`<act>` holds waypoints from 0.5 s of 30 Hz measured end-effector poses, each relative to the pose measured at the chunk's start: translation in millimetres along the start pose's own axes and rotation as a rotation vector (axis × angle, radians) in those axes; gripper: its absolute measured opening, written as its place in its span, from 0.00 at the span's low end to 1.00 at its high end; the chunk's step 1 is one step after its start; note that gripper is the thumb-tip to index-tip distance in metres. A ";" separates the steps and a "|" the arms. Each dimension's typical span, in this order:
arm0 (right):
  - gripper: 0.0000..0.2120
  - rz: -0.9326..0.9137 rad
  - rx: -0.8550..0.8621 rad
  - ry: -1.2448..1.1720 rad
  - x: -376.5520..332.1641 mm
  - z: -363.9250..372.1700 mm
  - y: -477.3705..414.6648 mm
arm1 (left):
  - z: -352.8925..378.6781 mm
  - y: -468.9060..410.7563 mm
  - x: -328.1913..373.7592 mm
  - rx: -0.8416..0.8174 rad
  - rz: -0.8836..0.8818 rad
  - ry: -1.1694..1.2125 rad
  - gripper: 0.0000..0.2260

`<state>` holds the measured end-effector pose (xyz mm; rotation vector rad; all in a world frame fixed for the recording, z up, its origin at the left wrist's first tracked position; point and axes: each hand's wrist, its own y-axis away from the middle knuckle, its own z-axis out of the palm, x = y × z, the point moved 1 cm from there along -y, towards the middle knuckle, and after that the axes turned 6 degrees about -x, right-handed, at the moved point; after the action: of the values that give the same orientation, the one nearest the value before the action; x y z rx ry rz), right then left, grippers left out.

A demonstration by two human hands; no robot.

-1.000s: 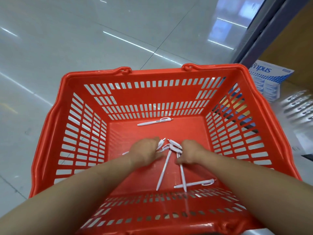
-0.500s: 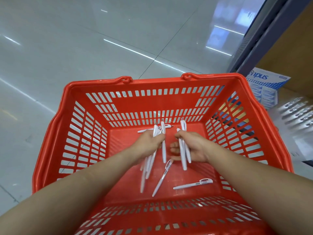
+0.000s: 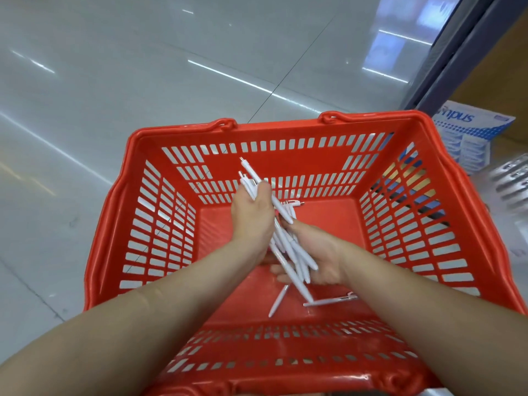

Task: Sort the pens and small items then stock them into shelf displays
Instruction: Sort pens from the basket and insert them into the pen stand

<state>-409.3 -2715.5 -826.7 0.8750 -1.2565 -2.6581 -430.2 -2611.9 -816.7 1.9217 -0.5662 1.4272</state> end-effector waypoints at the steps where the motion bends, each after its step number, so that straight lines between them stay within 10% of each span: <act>1: 0.24 0.025 -0.025 -0.011 0.1 1.0 -0.5 | -1.8 -1.8 2.9 0.022 0.011 0.007 0.10; 15: 0.11 0.087 0.154 0.528 -29.6 -58.1 57.0 | -3.3 4.0 44.8 -0.067 0.035 0.255 0.11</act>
<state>-363.8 -2784.4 -800.5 1.3879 -1.3213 -2.0755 -421.4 -2610.1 -772.6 1.6532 -0.5214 1.6239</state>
